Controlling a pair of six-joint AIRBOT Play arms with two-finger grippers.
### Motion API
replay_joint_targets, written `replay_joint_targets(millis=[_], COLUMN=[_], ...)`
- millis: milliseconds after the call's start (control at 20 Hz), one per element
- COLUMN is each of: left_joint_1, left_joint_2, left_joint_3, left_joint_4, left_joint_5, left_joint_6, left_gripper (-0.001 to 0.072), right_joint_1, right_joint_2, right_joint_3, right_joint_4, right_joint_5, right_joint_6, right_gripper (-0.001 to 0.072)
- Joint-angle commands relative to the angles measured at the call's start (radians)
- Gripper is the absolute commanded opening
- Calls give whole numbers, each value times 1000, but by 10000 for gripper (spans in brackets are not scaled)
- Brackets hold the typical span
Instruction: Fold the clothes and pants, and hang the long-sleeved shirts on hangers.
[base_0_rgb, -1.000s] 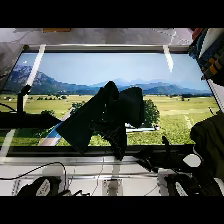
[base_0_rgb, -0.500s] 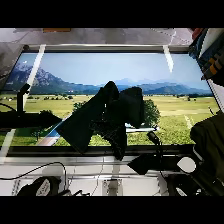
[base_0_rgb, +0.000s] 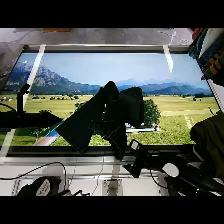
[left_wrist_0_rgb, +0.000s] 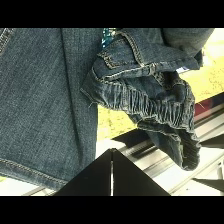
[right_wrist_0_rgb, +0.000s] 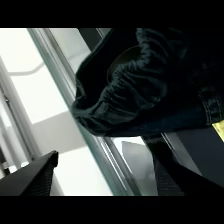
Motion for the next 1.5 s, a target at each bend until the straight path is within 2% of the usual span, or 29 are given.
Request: replay_joint_targets(millis=[0,150,350,500,650,700,800,950,1150,1250,1350,1400,1450], left_joint_1=[1,1,1,1,1,1,1,1,1,1,1,1,1], left_joint_2=[1,1,1,1,1,1,1,1,0,2,2,1,1], left_joint_3=[0,0,0,0,0,0,0,-1,-34,-129,-266,-328,-382], left_joint_4=[0,0,0,1,4,4,4,4,26,66,72,72,72], left_joint_5=[0,0,0,0,0,0,0,0,8,8,19,29,32], left_joint_6=[0,0,0,0,0,0,0,0,-19,-87,-101,-114,-118], left_gripper=[19,19,20,19,19,19,19,19,19,19,30,52,267], right_joint_1=[84,114,87,87,87,87,47,-118,-381,-465,-485,-485,-485], right_joint_2=[-119,-156,-232,-282,-290,-289,-288,-274,-172,-124,-105,-107,-107], right_joint_3=[42,84,96,119,153,158,167,169,169,169,169,169,169], right_joint_4=[-28,-47,-48,-47,-53,-54,-55,-54,-63,-64,-65,-64,-64], right_joint_5=[-113,-208,-234,-259,-262,-264,-254,-235,-130,-98,-80,-71,-63], right_joint_6=[-15,-6,132,151,151,151,195,294,296,296,296,296,296], right_gripper=[663,662,642,478,105,49,48,47,48,48,48,48,48])
